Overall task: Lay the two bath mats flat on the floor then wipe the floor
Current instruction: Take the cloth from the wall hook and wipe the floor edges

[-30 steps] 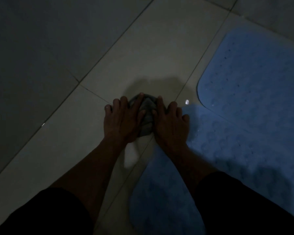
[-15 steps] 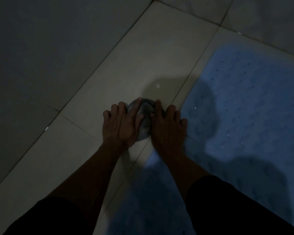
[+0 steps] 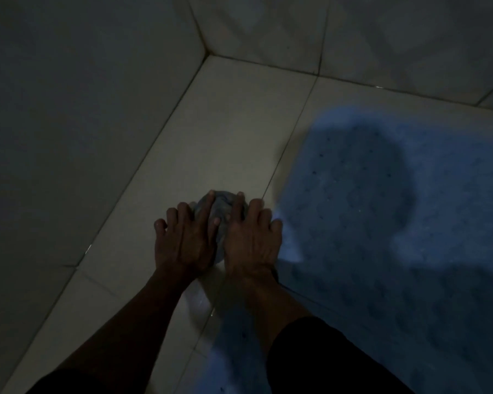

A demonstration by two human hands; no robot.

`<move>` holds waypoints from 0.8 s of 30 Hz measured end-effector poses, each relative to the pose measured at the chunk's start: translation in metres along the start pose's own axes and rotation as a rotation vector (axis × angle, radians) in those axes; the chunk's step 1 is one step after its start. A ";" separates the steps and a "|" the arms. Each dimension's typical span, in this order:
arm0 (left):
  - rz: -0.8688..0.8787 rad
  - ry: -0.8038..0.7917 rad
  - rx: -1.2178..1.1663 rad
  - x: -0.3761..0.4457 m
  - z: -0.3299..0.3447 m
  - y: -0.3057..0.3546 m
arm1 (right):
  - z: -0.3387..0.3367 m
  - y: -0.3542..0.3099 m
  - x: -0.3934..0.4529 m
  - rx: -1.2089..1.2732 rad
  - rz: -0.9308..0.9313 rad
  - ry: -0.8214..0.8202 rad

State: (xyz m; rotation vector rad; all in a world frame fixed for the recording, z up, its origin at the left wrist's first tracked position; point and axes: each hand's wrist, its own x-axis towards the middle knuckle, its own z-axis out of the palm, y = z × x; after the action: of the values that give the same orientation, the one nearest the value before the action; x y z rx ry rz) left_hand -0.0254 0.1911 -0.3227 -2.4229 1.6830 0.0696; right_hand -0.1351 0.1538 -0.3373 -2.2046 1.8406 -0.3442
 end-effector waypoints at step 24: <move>0.309 0.132 -0.113 0.156 -0.014 0.077 | -0.005 0.080 0.140 -0.297 0.048 0.030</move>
State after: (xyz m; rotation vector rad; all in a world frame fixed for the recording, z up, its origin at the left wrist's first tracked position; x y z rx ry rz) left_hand -0.0424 0.0182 -0.3413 -2.2652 2.1561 0.0500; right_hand -0.1864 0.0020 -0.3563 -2.3471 2.0735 -0.0989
